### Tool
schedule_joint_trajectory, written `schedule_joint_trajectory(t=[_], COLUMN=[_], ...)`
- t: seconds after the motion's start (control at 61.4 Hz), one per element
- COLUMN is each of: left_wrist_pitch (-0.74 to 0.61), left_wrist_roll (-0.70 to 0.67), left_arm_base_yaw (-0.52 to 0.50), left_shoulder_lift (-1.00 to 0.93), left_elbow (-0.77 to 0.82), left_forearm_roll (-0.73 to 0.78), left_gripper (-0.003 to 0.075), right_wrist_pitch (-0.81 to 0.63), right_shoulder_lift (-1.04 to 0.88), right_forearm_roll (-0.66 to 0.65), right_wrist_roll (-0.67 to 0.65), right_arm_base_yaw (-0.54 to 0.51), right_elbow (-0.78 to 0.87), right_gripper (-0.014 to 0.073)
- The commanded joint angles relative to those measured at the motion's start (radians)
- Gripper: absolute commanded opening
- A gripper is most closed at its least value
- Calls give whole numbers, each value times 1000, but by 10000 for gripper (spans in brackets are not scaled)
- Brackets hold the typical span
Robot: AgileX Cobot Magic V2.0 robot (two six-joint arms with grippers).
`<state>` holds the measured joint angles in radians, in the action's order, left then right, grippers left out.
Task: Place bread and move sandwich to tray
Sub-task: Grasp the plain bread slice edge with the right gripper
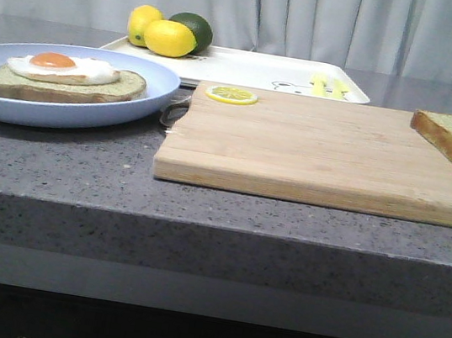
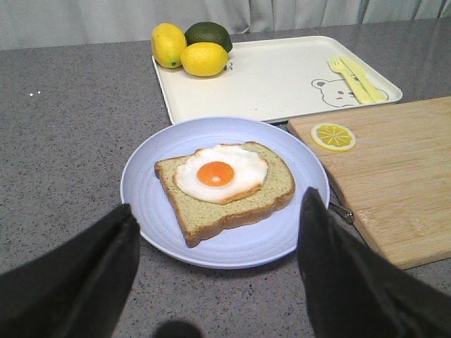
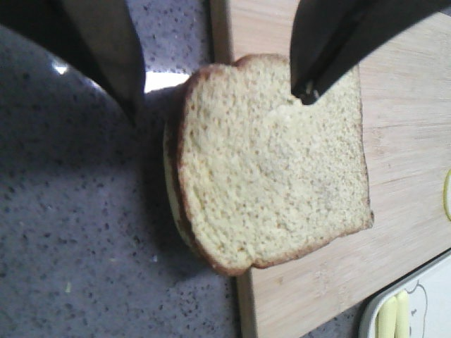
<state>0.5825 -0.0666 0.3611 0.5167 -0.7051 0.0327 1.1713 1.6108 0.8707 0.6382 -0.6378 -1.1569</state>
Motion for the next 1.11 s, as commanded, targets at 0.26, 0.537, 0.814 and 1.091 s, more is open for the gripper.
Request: schedule_joint_trajectory(t=[0.26,0.537,0.814,1.091], left_wrist_pitch=[-72,-72,-72,-72], left_wrist_roll=[-1,-1,-1,-1], left_arm_base_yaw=[8,8,8,8], left_shoulder_lift=[10,10,10,10], left_elbow=[-27,-27,-27,-27], left_forearm_roll=[4,4,5,8], left_gripper=[474,474,474,474], right_wrist_pitch=[-22,45,112,159], right_shoulder_lift=[79,153,178,177], right_forearm_roll=[205,239,276,324], right_wrist_roll=[167,199,216,226], right_arm_base_yaw=[-5,16,23,23], right_elbow=[-30,-30,-30,-34], right_gripper=[468,403,272,67])
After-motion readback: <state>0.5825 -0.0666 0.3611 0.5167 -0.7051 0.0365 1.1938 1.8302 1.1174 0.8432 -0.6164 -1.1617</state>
